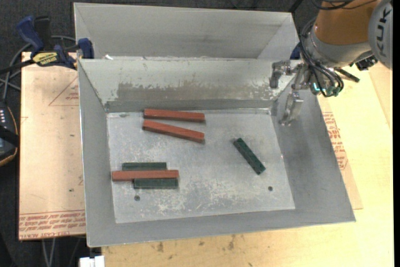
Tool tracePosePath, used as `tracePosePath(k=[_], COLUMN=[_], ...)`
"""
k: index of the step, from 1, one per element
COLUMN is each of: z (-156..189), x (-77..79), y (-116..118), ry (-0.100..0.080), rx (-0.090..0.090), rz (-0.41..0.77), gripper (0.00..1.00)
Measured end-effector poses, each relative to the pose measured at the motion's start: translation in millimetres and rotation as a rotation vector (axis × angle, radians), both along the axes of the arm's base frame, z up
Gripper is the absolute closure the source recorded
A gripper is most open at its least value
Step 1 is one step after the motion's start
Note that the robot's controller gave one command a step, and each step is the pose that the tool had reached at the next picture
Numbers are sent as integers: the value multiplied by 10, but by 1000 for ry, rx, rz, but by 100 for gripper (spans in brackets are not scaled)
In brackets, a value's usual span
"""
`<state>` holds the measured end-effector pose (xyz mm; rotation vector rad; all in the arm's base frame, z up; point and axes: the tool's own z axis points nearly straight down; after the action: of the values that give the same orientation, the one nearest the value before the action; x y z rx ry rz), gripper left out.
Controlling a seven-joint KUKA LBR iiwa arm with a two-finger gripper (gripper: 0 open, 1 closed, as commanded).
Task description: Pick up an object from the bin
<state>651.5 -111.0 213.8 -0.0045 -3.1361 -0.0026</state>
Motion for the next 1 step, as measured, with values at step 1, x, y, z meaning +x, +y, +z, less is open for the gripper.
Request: tracePosePath(k=[1], z=[-1461], x=[-385], y=[321], ry=[0], rx=[-1], rz=[-248], gripper=[0])
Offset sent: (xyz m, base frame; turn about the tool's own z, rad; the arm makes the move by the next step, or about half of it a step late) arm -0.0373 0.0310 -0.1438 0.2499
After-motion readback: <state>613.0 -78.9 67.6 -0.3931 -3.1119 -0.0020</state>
